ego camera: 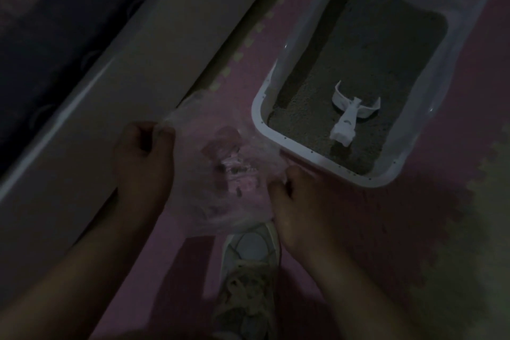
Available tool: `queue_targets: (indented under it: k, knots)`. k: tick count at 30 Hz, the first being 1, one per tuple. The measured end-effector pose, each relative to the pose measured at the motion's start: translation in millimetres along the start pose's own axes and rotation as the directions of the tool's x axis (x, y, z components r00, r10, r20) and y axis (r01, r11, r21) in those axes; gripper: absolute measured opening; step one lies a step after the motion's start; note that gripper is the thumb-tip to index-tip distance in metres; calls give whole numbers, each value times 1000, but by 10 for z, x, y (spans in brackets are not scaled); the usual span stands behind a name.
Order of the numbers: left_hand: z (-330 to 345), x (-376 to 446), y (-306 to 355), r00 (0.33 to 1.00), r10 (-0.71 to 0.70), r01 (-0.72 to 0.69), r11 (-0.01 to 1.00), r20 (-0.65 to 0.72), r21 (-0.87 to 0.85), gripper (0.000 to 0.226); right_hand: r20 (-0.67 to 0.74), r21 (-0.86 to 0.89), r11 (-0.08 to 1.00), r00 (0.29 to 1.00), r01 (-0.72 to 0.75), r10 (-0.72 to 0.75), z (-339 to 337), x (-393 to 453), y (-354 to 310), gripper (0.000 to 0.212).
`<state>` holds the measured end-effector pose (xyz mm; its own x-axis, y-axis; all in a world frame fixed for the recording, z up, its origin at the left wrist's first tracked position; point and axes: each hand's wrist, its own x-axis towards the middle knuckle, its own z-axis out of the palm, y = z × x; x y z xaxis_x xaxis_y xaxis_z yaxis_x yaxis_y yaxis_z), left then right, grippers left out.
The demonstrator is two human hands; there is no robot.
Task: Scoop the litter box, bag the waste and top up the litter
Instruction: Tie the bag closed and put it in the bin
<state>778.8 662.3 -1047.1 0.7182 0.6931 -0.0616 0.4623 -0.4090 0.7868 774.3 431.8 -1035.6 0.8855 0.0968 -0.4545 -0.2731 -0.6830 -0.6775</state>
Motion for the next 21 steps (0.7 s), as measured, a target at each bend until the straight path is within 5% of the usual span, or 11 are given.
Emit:
queue_targets:
  k: [7,16,21]
  knots:
    - [-95,152,632,995,-24,35,993,92,-116,24,-31,218,968,992,128,-125,-580,5,-680,33]
    - [-1082,117,2379,975,76,-79,997,207,8,19,-169,16,996,982,91,-87,-1738,-437,-1697,23]
    - [-1815,-10,3303,961,11,-14,1000,278,7,22,-160,-5,998,985,66,-66,-2496,-1032,-2440,16]
